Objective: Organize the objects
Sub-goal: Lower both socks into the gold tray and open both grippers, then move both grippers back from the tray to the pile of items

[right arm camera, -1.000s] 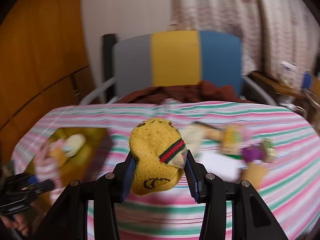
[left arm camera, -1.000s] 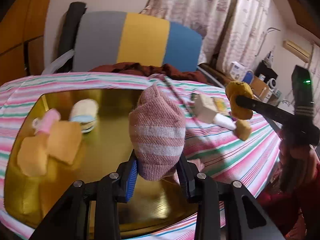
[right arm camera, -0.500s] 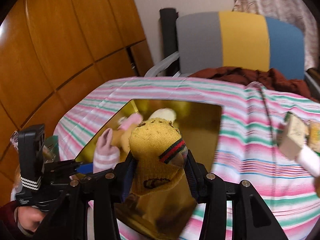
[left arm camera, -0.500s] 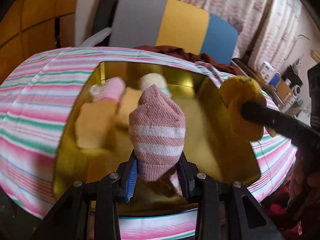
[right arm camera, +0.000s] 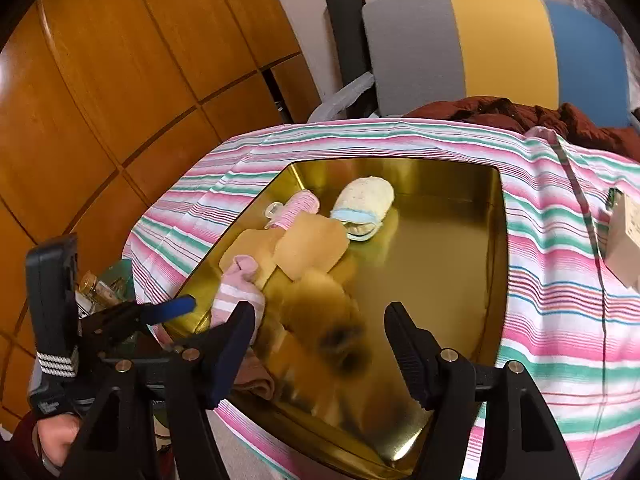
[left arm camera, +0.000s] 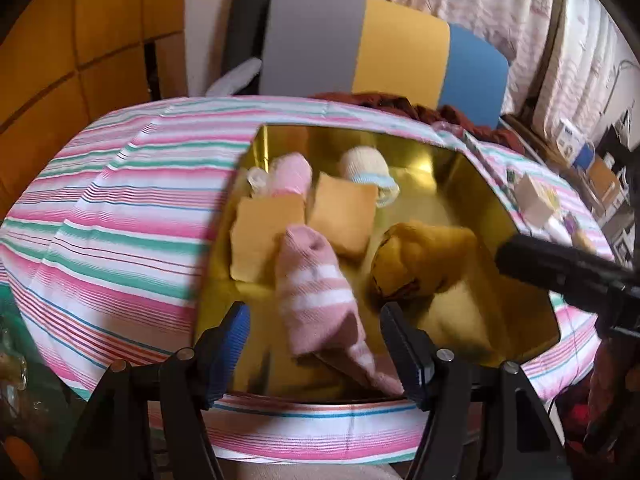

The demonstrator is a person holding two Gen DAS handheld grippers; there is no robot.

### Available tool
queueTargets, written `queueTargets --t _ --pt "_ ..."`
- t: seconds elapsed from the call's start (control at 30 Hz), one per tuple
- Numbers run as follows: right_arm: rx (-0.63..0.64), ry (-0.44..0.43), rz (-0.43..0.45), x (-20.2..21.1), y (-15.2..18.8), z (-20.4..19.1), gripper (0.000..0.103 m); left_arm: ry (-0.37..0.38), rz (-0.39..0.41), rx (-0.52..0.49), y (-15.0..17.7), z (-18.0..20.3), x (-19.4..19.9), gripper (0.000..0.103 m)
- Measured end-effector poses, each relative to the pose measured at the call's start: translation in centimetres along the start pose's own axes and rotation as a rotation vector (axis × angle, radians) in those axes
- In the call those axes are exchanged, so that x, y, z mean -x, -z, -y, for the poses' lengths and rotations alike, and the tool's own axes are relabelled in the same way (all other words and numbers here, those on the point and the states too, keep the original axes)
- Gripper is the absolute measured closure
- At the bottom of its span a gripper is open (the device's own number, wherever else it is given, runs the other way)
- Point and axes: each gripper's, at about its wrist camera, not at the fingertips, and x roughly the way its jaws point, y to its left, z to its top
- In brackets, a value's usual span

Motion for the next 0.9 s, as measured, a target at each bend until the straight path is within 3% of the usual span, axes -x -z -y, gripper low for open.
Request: queueTargets --t 0.27,0.63,0.9 --pt "-0.051 0.002 0.009 1.1 0.3 1.5 0.034 0.049 0.065 0.095 -0.7 -0.8 1.2 0.035" --pt "-0.061 0.055 0.039 2.9 0.0 2.9 0.029 0.149 0.063 0.0 -1.0 3.8 1.0 0.034" --pt "-0.143 0.14 0.079 6.0 0.1 7.3 0.029 0.202 0.034 -0.091 -1.4 8.3 0.4 0.034"
